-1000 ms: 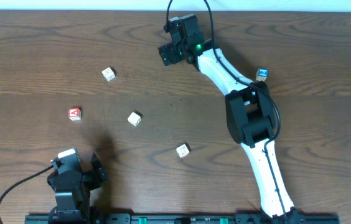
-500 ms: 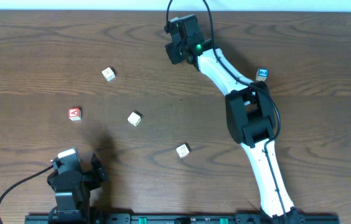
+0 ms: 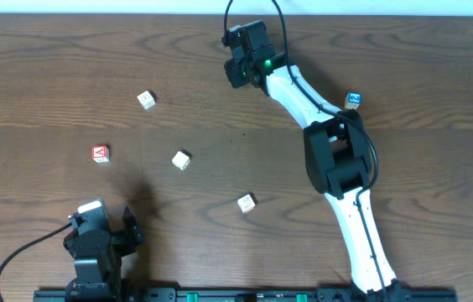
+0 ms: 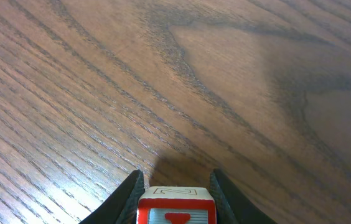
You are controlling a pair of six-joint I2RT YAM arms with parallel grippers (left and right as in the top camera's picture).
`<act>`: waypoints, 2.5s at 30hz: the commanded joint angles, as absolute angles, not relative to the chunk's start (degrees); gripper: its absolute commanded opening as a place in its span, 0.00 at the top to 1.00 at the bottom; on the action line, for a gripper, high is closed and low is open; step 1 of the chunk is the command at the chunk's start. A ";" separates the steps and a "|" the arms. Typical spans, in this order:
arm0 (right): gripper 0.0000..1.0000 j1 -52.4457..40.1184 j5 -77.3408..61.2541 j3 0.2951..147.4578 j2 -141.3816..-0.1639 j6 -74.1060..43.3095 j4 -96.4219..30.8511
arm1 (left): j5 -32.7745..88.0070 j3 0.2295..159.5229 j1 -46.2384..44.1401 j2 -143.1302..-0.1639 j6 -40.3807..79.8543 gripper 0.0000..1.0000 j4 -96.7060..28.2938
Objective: Spell out Ai2
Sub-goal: 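Close the right gripper on the red 'I' block and lift, then carry the red 'I' block to table center and release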
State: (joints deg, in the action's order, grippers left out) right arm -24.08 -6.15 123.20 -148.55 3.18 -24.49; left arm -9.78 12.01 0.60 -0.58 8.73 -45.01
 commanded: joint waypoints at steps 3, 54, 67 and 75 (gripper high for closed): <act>0.70 -24.21 -5.82 124.49 -148.59 3.03 -25.43 | -9.98 10.57 0.73 -0.27 7.90 0.05 -47.33; 0.99 -36.86 11.35 70.17 -111.53 -34.44 -17.21 | -9.98 10.57 0.73 -0.27 7.90 0.05 -47.33; 0.99 -37.39 18.48 70.17 -113.30 -40.45 -15.07 | -9.98 10.57 0.73 -0.27 7.90 0.05 -47.33; 0.99 -39.22 21.12 70.17 -115.31 -41.60 -12.78 | -9.98 10.57 0.73 -0.27 7.90 0.05 -47.33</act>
State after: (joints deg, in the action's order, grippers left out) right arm -37.91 18.44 70.11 -114.41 -40.12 -13.06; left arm -9.78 12.01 0.60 -0.58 8.71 -44.99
